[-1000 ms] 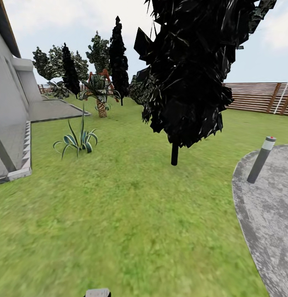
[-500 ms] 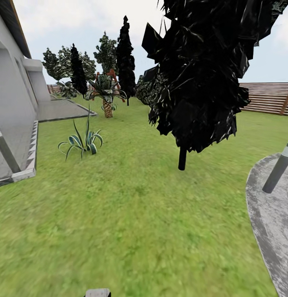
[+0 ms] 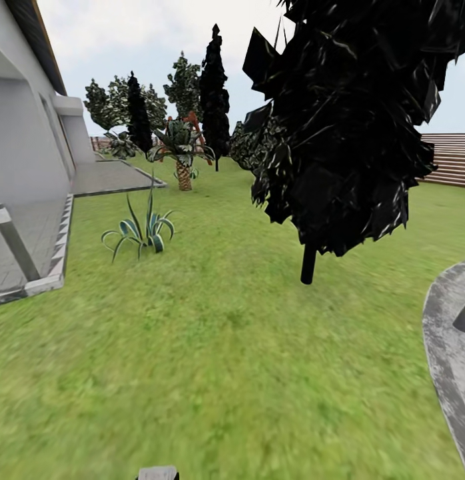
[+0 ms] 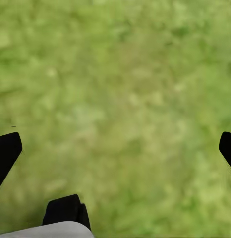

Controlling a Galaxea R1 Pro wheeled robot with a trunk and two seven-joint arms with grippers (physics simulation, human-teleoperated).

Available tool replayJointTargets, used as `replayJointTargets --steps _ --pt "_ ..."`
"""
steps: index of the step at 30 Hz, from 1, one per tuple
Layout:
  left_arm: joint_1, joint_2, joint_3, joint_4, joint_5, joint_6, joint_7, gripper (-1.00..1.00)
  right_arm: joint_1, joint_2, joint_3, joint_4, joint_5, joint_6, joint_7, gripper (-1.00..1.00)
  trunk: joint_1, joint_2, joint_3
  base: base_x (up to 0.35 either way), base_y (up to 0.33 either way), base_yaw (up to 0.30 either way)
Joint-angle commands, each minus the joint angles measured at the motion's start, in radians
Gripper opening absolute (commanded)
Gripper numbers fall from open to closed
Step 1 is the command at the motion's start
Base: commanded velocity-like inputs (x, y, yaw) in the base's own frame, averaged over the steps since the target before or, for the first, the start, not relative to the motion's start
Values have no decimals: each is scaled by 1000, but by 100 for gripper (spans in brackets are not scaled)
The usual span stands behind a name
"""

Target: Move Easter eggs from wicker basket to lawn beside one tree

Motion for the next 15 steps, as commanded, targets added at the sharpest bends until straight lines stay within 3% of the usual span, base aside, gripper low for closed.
replayJointTargets --steps 1,15 --pt "-1 0 1 1 1 -3 1 100 -1 0 -1 1 0 -3 0 100 0 0 -1 324 0 55" --pt "-1 0 1 1 2 -3 1 100 -1 0 -1 1 0 -3 0 100 0 0 -1 324 0 8"
